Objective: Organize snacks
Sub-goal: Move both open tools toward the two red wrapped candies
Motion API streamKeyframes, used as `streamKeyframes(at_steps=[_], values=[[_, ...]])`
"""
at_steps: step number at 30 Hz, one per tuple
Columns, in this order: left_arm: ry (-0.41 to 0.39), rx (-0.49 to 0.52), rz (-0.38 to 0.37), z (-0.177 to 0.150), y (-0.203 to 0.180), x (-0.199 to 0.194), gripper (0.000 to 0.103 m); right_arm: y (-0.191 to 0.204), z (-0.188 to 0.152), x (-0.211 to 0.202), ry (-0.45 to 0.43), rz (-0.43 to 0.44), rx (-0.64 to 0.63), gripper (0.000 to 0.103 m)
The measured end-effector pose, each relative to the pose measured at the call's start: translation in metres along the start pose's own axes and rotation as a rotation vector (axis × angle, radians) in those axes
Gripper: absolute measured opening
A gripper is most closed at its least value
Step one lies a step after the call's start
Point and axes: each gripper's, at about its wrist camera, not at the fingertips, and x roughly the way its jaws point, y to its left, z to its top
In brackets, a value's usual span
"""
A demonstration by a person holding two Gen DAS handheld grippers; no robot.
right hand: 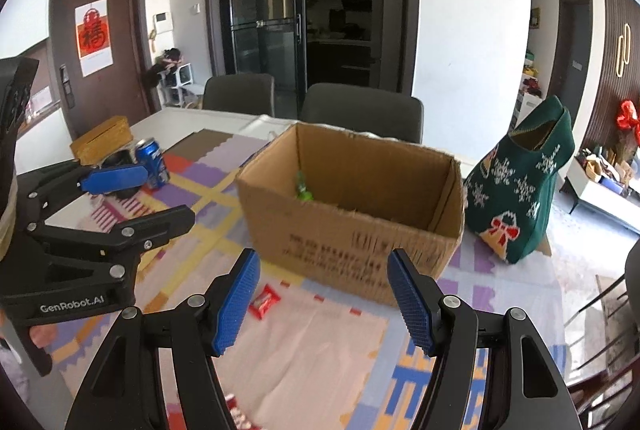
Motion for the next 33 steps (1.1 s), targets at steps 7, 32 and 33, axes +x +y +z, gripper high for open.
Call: streamKeyframes(at_steps=[7,32,33], values=[[0.015,0.008,0.035,-0.034,-0.008,-0.016,0.073,0.014,-0.028,-0.014,0.024,0.007,-0.025,0.067],[0.297,-0.066,0.015,-0.153,-0.012,0.008,0.073,0.057,-0.123,0.023,0.317,0.127,-0.116,0.067],[0.306,-0.07,0.016,-0.156,-0.011,0.009,0.073,0.058,-0.126,0.027,0.33,0.135,-0.117,0.067]])
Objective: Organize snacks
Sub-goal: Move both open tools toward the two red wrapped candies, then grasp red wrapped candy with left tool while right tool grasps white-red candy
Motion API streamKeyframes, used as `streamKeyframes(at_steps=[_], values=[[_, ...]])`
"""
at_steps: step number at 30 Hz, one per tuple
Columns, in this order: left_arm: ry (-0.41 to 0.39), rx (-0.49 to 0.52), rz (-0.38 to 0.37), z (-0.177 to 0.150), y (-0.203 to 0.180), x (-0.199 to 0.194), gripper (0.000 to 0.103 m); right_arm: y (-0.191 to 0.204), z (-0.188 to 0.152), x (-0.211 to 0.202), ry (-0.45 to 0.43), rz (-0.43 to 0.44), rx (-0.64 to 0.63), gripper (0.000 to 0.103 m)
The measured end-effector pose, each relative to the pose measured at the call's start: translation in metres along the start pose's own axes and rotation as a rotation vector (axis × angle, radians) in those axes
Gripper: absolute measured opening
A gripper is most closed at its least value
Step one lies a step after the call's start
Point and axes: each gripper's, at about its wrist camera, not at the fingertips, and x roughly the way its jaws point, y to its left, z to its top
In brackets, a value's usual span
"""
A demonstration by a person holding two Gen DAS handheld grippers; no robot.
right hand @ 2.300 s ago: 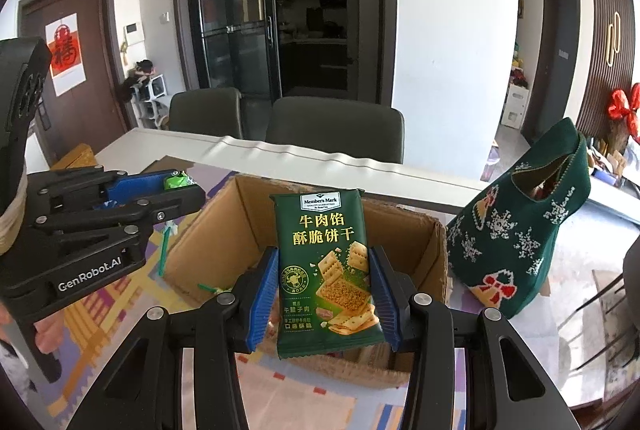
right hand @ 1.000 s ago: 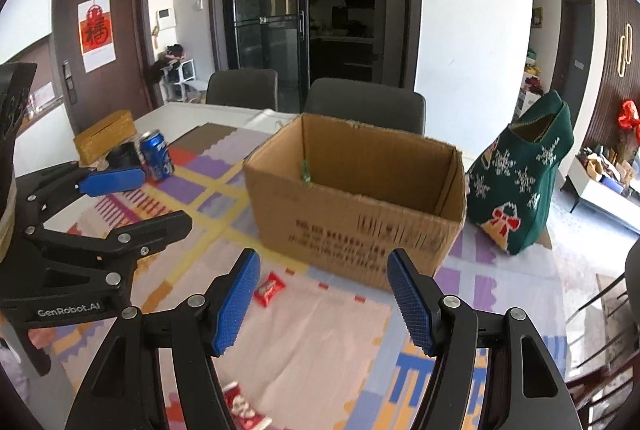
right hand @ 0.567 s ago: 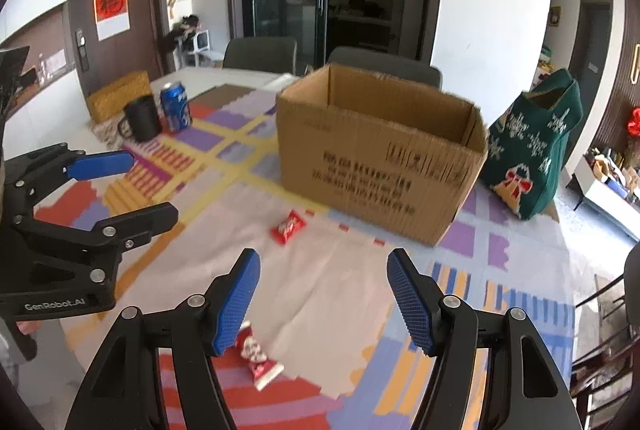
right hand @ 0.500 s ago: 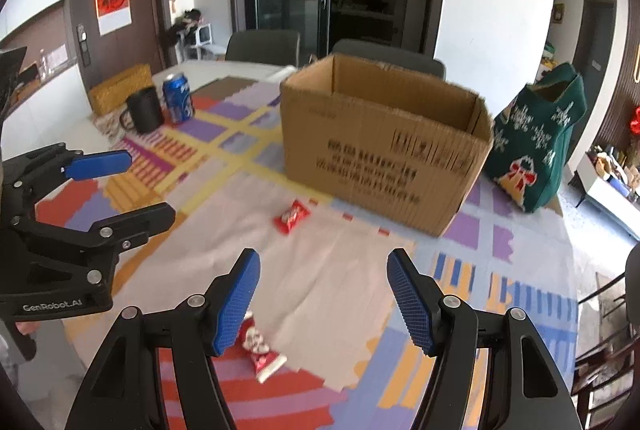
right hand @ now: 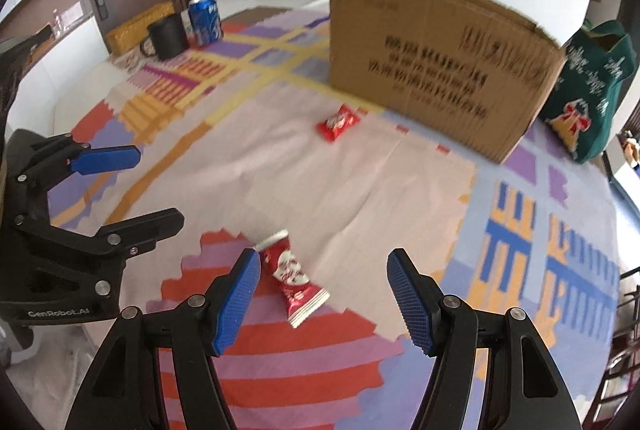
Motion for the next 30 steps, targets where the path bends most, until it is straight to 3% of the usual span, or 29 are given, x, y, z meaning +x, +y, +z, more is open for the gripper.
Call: streamKeyframes(at_steps=[10,17,22,30], values=[[0.051,-0.036,-0.008,-0.008,0.01,0.016,0.073,0.011,-0.002,0.038,0.107,0.058,-0.046,0.064],[0.075,-0.053,-0.021,-0.006,0.014,0.027,0.073,0.011,-0.001,0.055,0.146,0.083,-0.039,0.05],[0.076,-0.052,-0.028,-0.002,0.014,0.03,0.073,0.012,0.001,0.054,0.14,0.095,-0.042,0.025],[0.035,-0.028,-0.033,0.017,0.012,0.032,0.073,0.006,0.004,0.051,0.117,0.105,0.005,0.023]])
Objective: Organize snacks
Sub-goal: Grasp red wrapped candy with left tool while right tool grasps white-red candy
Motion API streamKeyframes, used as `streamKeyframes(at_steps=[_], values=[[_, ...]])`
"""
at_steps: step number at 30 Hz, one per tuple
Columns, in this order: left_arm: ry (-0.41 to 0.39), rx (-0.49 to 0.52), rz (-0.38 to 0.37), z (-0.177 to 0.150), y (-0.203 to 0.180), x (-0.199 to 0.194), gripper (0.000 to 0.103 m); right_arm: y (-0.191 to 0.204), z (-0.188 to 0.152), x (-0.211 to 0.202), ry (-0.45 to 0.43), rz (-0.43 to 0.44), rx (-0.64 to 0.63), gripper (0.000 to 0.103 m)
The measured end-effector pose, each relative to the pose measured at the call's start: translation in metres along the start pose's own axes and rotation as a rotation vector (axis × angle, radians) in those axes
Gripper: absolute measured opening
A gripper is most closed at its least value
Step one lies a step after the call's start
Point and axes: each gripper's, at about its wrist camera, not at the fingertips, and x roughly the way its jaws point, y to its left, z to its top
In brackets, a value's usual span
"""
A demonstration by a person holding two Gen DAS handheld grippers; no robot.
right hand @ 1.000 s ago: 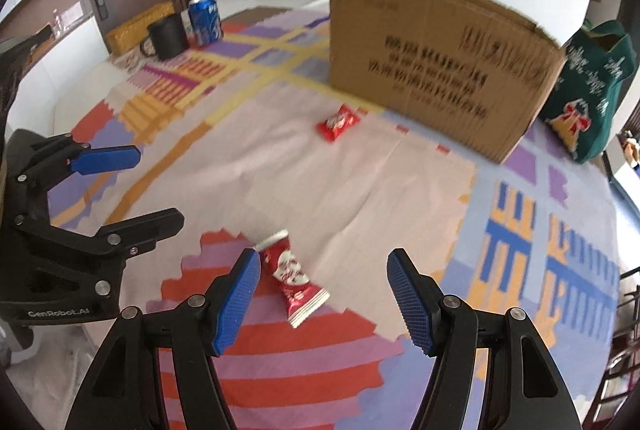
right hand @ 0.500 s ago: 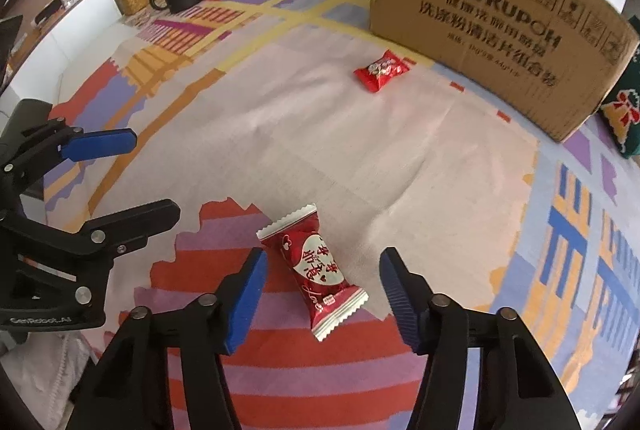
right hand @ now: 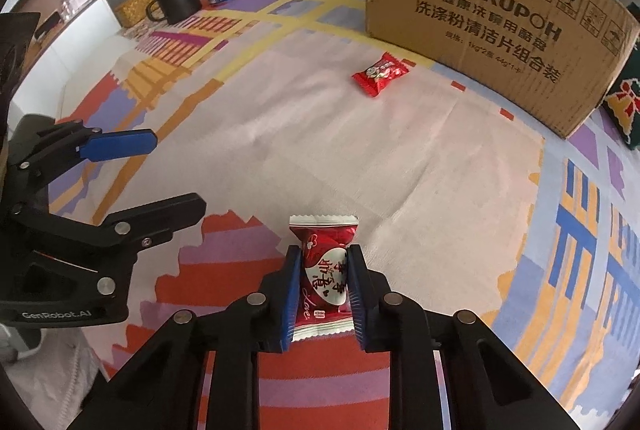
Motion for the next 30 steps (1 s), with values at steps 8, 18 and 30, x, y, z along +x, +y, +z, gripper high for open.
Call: streamKeyframes(at_steps=[8,18,30], values=[[-0.051,0.038,-0.012,0.038,-0.002,0.009,0.073,-0.014,0.013,-0.007,-0.063,-0.014,0.102,0.023],[-0.075,0.107,-0.051,0.085,-0.013,0.038,0.066,-0.044,0.037,-0.015,-0.131,-0.029,0.235,0.023],[-0.013,0.099,-0.131,0.119,-0.027,0.08,0.043,-0.08,0.062,-0.013,-0.129,-0.022,0.353,0.022]])
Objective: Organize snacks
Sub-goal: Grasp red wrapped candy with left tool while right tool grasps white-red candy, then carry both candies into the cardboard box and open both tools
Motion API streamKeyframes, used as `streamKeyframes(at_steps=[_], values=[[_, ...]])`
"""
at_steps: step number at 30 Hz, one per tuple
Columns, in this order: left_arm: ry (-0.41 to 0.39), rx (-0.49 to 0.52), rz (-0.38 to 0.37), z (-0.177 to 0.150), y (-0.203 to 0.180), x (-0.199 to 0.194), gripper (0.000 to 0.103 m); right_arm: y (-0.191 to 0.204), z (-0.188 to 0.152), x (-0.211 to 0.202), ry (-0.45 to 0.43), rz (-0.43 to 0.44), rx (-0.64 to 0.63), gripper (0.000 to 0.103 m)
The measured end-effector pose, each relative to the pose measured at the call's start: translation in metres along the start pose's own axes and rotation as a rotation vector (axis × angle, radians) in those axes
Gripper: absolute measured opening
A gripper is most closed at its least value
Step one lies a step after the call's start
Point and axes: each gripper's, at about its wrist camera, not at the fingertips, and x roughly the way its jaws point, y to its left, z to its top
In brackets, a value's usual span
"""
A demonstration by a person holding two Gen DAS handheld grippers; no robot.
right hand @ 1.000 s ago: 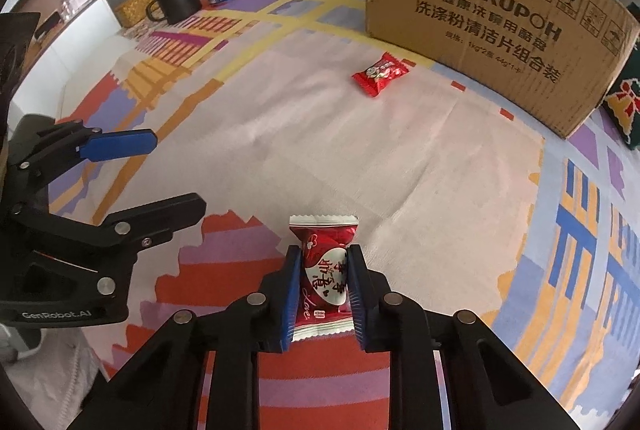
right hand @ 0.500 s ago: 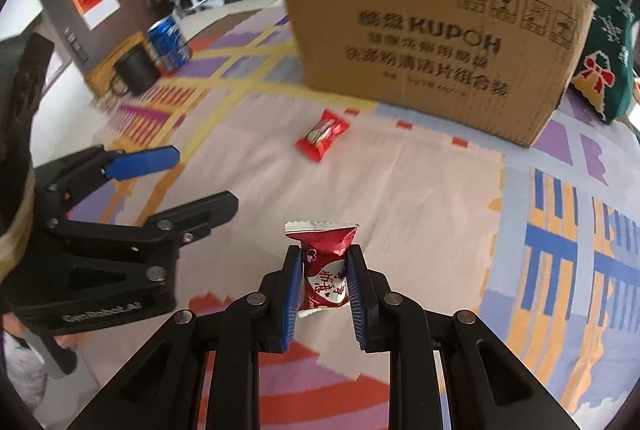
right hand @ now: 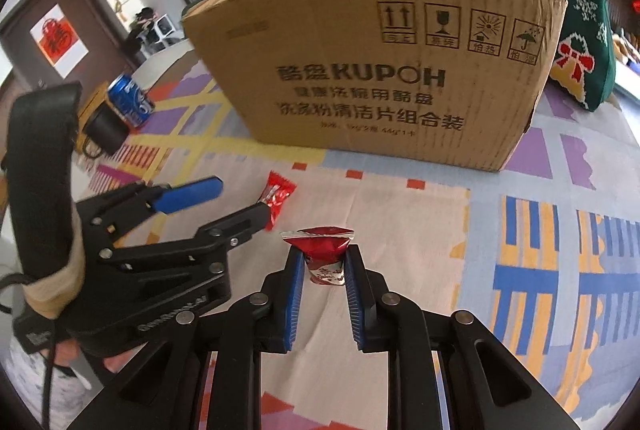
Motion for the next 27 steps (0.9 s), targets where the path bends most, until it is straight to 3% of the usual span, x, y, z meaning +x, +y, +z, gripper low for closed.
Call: streamKeyframes(at_steps=[13,20,27], values=[[0.04,0.0,-0.013,0.003,-0.005,0.019,0.018,-0.006,0.008,0.01,0.011,0.004,0.032,0.022],[0.0,-0.013,0.001,-0.001,-0.004,-0.004,0.017,-0.007,0.004,0.004,-0.002,-0.009,0.025,0.022],[-0.05,-0.028,-0.003,-0.005,-0.005,-0.033,0.017,-0.006,0.003,-0.015,-0.048,-0.011,0.021,0.013]])
